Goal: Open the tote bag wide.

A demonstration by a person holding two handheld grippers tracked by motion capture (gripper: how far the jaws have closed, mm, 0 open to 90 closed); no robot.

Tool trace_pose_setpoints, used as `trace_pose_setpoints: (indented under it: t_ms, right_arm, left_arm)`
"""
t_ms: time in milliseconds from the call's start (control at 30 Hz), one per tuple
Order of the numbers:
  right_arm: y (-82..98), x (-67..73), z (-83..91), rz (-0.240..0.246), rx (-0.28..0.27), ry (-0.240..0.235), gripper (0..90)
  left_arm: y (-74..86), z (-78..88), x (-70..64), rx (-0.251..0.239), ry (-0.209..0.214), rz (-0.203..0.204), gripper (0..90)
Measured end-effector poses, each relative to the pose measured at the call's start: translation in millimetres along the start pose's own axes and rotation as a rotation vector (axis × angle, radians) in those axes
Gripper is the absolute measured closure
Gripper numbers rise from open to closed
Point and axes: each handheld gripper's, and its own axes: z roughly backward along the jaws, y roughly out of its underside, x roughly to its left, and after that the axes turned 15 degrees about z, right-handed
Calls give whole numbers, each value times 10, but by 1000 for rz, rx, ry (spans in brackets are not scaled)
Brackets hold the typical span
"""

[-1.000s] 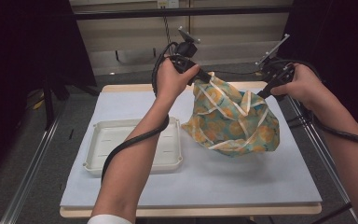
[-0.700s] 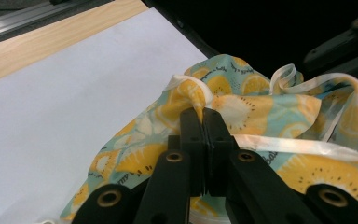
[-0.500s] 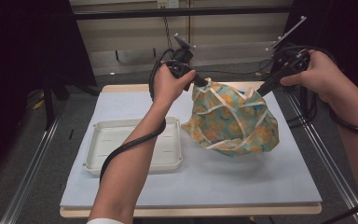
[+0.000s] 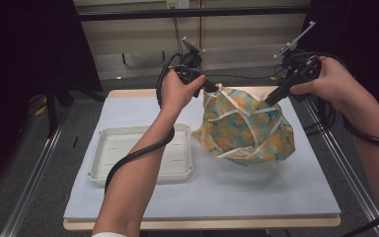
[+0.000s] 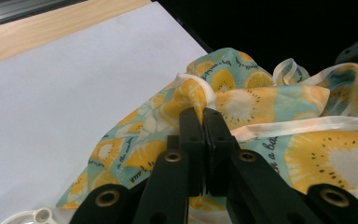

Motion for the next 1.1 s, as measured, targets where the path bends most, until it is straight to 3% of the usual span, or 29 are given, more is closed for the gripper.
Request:
trace_pose_setpoints:
  t_ms: [133, 167, 233, 267, 333, 367, 400, 467, 500, 600, 633, 700, 833, 933, 967, 1033, 1100]
  right_arm:
    - [-23, -30, -20, -9, -2, -2, 871]
    - [-26, -40, 0, -15, -6, 0, 887]
    - [-26, -73, 48, -30, -36, -4, 899]
    - [-25, -88, 78, -37, -52, 2, 900]
    - [-29, -117, 144, -56, -69, 26, 900]
    - [-25, -136, 167, -62, -70, 32, 900]
    - [-23, -154, 178, -70, -77, 39, 900]
    - [-9, -186, 184, -93, -74, 56, 900]
    - [5, -207, 171, -92, -73, 63, 900]
    - [33, -230, 115, -108, -57, 62, 900]
    - [41, -235, 90, -110, -47, 63, 900]
    - [60, -249, 39, -115, -26, 68, 900]
    - [103, -271, -37, -123, -2, 66, 900]
    - [117, -270, -94, -118, 20, 62, 900]
    - [115, -264, -107, -115, 26, 59, 900]
    - [107, -251, -122, -116, 35, 59, 900]
    - [102, -243, -137, -117, 46, 58, 900]
  left_arm:
    - [8, 34, 23, 2, -6, 7, 881]
    - [4, 48, 49, 12, 9, -9, 880]
    - [8, 77, 59, 3, -2, 7, 887]
    - [0, 98, 85, 11, -7, -15, 886]
    - [6, 107, 98, 0, -4, 15, 890]
    - [2, 120, 124, 8, -4, -4, 892]
    - [4, 126, 137, 3, -6, 3, 893]
    - [18, 124, 159, -15, -6, 28, 895]
    - [17, 140, 189, 8, -17, 14, 897]
    - [35, 137, 235, 6, -9, 25, 899]
    - [48, 125, 230, -17, -8, 51, 896]
    - [58, 154, 256, -23, 9, 33, 880]
    - [95, 220, 249, -55, 29, 48, 791]
    - [118, 294, 258, -73, 27, 16, 675]
    - [128, 321, 255, -101, 21, 10, 608]
    - [146, 371, 260, -104, 60, 8, 553]
    - [174, 410, 239, -118, 50, -14, 458]
